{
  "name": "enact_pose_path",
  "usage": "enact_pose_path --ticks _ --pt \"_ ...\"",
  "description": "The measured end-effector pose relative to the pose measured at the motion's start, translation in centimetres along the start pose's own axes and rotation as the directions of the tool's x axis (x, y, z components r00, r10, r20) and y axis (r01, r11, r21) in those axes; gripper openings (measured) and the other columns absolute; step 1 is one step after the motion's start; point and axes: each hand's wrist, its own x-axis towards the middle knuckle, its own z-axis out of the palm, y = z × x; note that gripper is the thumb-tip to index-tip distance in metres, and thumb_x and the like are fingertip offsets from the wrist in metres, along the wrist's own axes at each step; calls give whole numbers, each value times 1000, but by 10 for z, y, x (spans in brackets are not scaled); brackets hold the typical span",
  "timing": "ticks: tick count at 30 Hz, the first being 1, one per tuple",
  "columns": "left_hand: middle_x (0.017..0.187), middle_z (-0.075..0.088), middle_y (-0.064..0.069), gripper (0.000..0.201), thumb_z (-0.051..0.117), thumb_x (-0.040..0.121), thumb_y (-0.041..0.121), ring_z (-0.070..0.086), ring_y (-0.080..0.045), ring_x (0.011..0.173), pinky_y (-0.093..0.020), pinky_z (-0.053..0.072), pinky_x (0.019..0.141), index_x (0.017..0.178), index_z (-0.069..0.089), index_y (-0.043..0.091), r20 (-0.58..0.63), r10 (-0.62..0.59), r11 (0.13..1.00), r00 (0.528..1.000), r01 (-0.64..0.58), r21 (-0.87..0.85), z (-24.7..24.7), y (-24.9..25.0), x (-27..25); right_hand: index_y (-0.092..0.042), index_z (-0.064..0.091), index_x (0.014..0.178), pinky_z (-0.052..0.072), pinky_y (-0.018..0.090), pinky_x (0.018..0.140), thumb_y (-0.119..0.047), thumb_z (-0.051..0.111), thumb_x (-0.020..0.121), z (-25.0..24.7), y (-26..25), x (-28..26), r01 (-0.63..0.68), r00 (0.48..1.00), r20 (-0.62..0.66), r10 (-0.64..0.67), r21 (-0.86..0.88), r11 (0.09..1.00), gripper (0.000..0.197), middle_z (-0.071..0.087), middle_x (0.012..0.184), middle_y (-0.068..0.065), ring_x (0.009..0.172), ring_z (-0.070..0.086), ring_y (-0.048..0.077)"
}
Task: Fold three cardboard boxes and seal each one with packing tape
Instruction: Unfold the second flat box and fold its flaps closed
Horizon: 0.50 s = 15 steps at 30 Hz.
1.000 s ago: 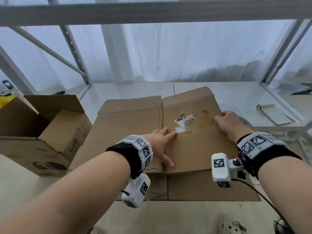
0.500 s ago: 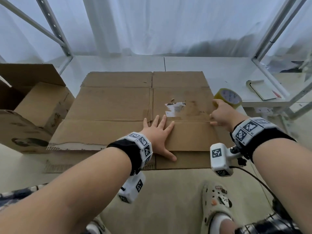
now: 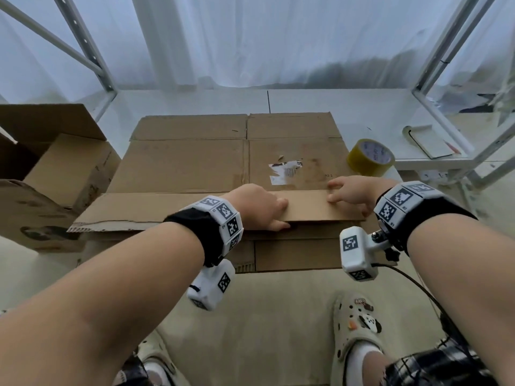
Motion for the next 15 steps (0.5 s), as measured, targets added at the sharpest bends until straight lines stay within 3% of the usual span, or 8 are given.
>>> enact_pose_path --ticks 2,4,6,8,10,12,14,15 --pt "94 61 -4 38 29 103 36 48 -21 66 -32 38 57 124 45 10 -49 58 997 997 -55 58 -15 1 -7 -17 22 152 17 38 116 -30 34 104 -2 -6 -10 54 998 50 -48 -125 991 51 21 158 7 145 20 24" --pt "82 54 -1 25 36 102 15 51 -20 68 -30 43 61 123 46 9 -68 52 997 996 -47 68 -23 2 -14 -14 28 151 16 35 115 -39 29 104 -1 -12 -15 128 992 40 -123 -209 969 53 26 157 6 144 23 22" --pt "90 59 -3 27 42 97 5 56 -21 76 -30 46 64 124 47 9 -44 -13 999 999 15 46 -23 0 -22 -20 38 147 20 39 115 -61 29 96 -1 -20 -20 187 982 16 -189 -241 952 66 34 154 5 141 29 23" --pt "98 62 -4 28 44 95 3 59 -21 80 -31 50 69 121 52 9 -22 -96 995 995 96 -4 -21 -7 -29 -24 40 145 25 41 114 -77 34 83 1 -30 -27 256 967 72 -246 -239 937 82 37 151 3 138 33 23" --pt "98 64 -3 25 45 95 5 62 -20 82 -32 53 74 118 54 11 -106 -155 988 982 153 -22 -23 -17 -40 -20 36 146 32 37 110 -71 51 82 4 -40 -39 316 949 84 -305 -205 926 83 42 145 2 131 40 21" --pt "98 65 -2 24 44 96 6 65 -20 83 -30 52 71 118 52 12 -255 -207 978 944 202 -48 -31 -25 -51 -21 43 141 41 36 101 -53 57 89 6 -44 -47 343 911 -112 -396 -324 882 62 51 137 1 122 49 22" --pt "101 66 -2 23 43 99 12 66 -20 85 -30 51 70 119 53 16 -389 -254 967 886 229 -108 -40 -31 -62 -24 55 129 47 34 83 -37 45 99 2 -49 -59 278 796 -370 -478 -478 833 35 60 125 3 109 58 24" --pt "104 66 -2 23 41 101 17 66 -21 88 -32 53 74 120 54 18 -436 -280 959 855 235 -156 -46 -35 -67 -24 58 124 46 31 75 -32 40 101 -2 -53 -65 254 734 -456 -504 -503 826 31 63 119 4 102 60 24"
